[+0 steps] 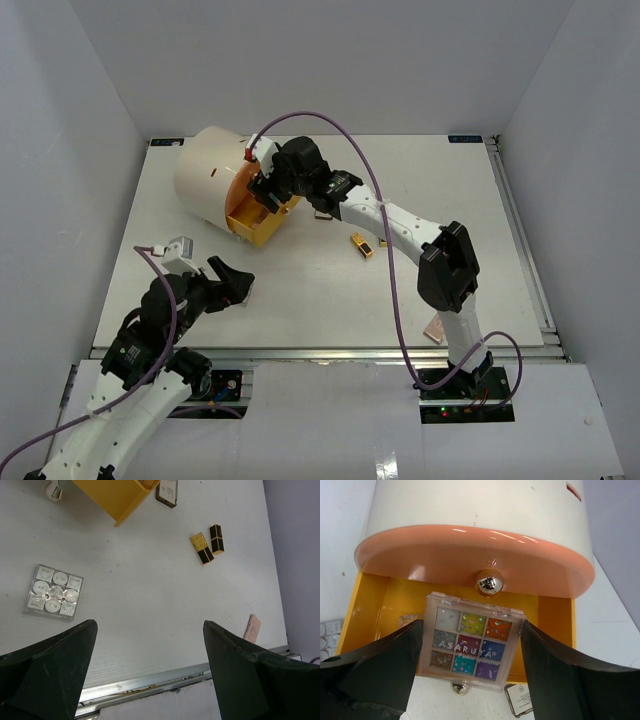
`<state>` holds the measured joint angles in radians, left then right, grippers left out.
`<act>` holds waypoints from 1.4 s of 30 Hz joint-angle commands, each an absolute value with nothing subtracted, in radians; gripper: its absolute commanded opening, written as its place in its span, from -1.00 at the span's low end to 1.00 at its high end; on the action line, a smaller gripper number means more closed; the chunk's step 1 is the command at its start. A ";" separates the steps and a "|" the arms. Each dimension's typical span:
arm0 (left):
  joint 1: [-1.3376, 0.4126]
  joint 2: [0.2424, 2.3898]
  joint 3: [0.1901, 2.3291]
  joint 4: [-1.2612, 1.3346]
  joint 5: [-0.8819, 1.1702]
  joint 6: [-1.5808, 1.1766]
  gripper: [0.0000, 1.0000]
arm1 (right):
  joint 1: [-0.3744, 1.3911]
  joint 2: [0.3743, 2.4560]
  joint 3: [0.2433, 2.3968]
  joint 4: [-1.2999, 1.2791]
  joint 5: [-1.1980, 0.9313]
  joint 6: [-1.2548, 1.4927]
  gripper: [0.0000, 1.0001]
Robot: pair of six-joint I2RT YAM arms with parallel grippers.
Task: Organize the makeup
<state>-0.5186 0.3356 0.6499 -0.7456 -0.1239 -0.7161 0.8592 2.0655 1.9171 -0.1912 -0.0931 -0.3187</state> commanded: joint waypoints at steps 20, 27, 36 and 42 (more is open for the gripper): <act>-0.512 0.779 0.719 -0.722 -0.165 -0.679 0.96 | 0.619 1.573 1.486 -0.179 -0.896 -0.332 0.80; -0.509 0.978 0.692 -0.664 -0.282 -0.753 0.96 | 0.497 1.230 1.014 -0.037 -1.001 -0.367 0.80; -0.464 1.099 0.688 -0.622 -0.344 -0.737 0.96 | 0.292 1.136 0.875 0.150 -1.150 -0.219 0.80; -0.439 1.099 0.606 -0.600 -0.388 -0.821 0.96 | 0.287 1.143 0.851 0.202 -1.186 -0.169 0.80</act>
